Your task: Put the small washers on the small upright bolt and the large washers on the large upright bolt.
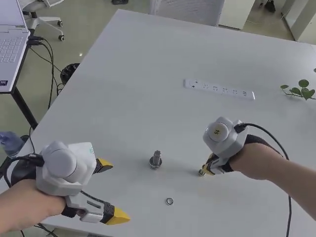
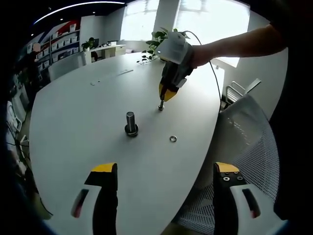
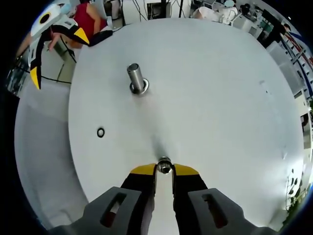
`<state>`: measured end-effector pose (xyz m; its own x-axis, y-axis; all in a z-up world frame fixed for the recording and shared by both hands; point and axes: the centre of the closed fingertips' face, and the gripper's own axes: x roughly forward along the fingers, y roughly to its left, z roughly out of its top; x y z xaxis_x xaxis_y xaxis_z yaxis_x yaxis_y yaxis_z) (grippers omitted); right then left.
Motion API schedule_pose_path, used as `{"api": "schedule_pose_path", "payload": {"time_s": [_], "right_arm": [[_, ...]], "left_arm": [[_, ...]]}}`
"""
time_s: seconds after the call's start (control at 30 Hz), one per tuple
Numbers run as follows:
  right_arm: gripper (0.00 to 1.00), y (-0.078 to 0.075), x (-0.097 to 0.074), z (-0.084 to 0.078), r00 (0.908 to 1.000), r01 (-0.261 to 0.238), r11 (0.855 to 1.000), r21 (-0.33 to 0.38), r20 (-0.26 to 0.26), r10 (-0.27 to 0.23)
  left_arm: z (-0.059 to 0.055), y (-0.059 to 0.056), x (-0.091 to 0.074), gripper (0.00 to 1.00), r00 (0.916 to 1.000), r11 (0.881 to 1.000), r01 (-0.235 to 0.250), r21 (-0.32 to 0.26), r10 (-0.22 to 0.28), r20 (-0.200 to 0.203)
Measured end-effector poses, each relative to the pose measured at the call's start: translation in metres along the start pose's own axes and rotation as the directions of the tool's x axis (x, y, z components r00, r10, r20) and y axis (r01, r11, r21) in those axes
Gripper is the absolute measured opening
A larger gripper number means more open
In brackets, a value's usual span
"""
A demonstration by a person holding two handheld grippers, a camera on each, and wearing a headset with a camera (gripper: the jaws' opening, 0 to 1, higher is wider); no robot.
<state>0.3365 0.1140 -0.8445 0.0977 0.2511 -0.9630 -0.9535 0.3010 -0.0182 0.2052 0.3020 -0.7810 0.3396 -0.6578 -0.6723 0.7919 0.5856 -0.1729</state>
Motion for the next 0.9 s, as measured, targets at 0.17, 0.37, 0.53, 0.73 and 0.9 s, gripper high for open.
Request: {"api": "schedule_pose_path", "payload": {"time_s": [0.17, 0.37, 0.53, 0.73, 0.9], "right_arm": [[0.13, -0.001, 0.003, 0.001, 1.0000, 0.002, 1.000, -0.001, 0.001, -0.002], [0.13, 0.000, 0.008, 0.001, 1.0000, -0.001, 1.000, -0.004, -0.004, 0.001], [0.13, 0.000, 0.012, 0.000, 0.9999, 0.001, 1.000, -0.011, -0.011, -0.001], [0.13, 0.001, 0.016, -0.001, 0.9999, 0.004, 1.000, -0.014, -0.016, -0.004], [0.13, 0.001, 0.019, -0.003, 0.9998, 0.004, 1.000, -0.015, -0.020, -0.004]], "left_arm": [[0.000, 0.002, 0.001, 0.80, 1.0000, 1.000, 0.001, -0.001, -0.001, -0.004], [0.000, 0.003, 0.001, 0.80, 1.0000, 1.000, 0.004, -0.002, -0.004, -0.004], [-0.003, 0.005, 0.001, 0.80, 0.9999, 1.000, 0.005, 0.000, -0.005, -0.009], [-0.005, 0.004, 0.000, 0.80, 0.9999, 1.000, 0.006, -0.004, -0.006, -0.013], [-0.007, 0.004, 0.001, 0.80, 0.9998, 1.000, 0.007, -0.006, -0.007, -0.016]]}}
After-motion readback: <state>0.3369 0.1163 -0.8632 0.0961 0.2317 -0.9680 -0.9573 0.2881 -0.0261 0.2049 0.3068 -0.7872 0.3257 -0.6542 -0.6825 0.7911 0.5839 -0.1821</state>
